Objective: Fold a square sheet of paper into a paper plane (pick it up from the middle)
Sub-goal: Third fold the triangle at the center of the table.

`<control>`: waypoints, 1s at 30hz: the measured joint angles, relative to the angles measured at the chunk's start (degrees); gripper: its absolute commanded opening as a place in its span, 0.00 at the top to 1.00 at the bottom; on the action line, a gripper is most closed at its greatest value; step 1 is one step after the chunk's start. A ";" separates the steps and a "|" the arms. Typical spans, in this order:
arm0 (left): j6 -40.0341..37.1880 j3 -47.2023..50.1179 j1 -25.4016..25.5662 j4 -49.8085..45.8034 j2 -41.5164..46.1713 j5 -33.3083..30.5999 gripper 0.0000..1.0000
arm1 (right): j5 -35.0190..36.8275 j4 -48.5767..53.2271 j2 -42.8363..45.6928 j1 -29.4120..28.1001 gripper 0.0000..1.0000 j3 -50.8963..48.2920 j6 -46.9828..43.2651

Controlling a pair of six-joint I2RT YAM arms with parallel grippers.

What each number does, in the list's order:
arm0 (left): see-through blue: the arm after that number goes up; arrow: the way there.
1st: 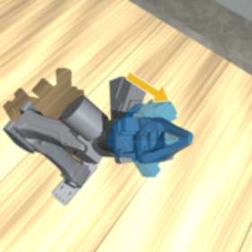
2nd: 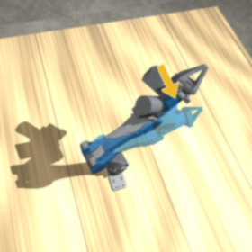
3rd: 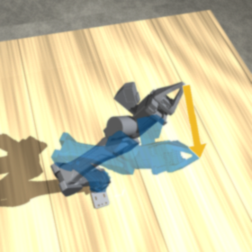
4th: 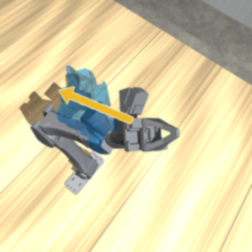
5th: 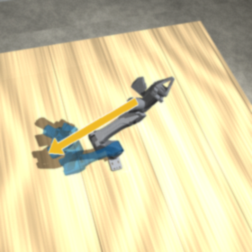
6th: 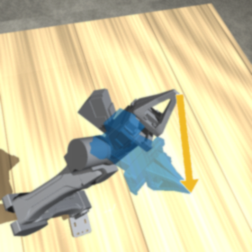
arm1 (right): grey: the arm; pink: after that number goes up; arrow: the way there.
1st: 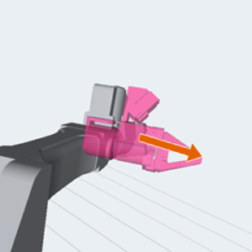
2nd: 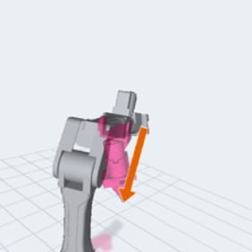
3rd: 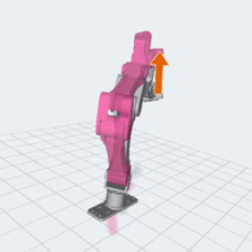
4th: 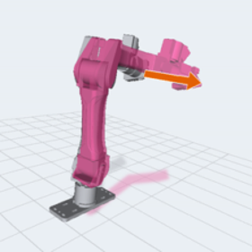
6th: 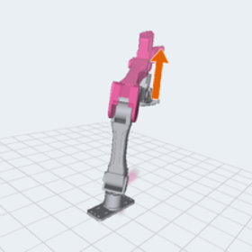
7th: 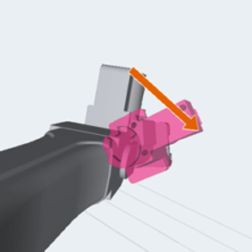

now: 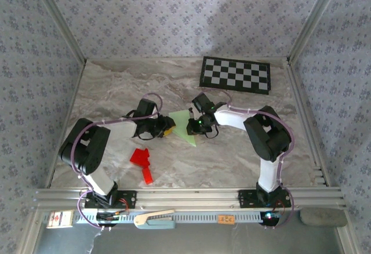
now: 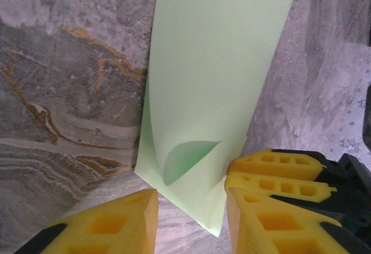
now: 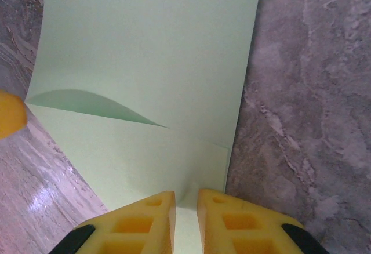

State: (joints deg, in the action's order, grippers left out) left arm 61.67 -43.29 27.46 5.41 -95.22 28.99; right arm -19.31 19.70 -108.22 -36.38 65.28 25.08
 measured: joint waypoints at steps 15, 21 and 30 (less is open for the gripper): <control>-1.68 -3.06 0.83 -0.28 -3.56 1.42 0.77 | -0.92 -0.26 0.00 0.26 0.80 -0.22 0.00; -4.11 -3.61 0.83 -0.15 -4.66 3.23 0.77 | -1.07 -0.26 0.00 0.42 0.80 -0.22 0.00; -5.70 -3.61 0.85 0.63 -6.58 4.87 0.85 | -2.34 -0.50 0.13 0.90 0.74 -0.22 -0.04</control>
State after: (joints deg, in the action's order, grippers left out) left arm 55.96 -46.89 28.32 6.04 -101.80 33.87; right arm -21.65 19.20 -108.09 -35.48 65.06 25.04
